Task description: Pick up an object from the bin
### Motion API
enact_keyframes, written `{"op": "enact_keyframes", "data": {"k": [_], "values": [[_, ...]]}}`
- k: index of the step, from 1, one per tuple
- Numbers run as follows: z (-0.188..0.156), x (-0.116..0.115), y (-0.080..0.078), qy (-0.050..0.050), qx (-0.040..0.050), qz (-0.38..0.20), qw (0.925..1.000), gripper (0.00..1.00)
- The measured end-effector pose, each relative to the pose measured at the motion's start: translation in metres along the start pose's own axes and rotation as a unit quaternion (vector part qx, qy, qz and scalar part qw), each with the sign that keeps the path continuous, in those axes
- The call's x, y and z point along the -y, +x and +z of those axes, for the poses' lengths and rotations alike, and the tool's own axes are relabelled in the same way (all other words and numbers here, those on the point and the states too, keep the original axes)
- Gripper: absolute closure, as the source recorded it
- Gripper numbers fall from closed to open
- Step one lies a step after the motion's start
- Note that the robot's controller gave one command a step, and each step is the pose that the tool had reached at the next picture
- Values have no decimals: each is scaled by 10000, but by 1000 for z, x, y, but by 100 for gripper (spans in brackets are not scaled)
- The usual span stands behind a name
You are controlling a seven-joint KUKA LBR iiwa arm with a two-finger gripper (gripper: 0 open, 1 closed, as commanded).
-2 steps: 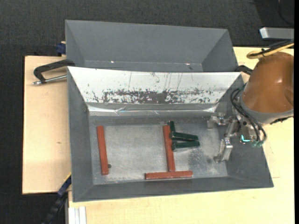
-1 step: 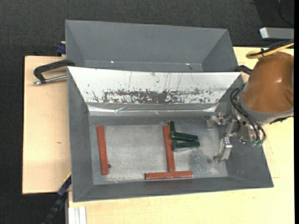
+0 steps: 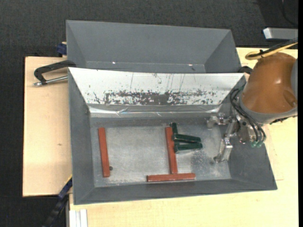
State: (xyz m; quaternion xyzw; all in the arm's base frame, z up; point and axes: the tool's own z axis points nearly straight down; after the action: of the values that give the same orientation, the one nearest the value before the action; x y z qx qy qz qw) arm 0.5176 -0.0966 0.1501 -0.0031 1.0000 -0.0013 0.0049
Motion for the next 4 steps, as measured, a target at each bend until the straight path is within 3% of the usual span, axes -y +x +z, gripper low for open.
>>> {"op": "enact_keyframes", "data": {"k": [1,2,3,4], "values": [[-12,-3,6,-30,-86,-554,9984,0],[10,-23,-18,-6,25,-335,9994,0],[54,-54,-16,-20,-42,-34,10000,0],[80,-44,-42,-15,-27,221,9998,100]]}}
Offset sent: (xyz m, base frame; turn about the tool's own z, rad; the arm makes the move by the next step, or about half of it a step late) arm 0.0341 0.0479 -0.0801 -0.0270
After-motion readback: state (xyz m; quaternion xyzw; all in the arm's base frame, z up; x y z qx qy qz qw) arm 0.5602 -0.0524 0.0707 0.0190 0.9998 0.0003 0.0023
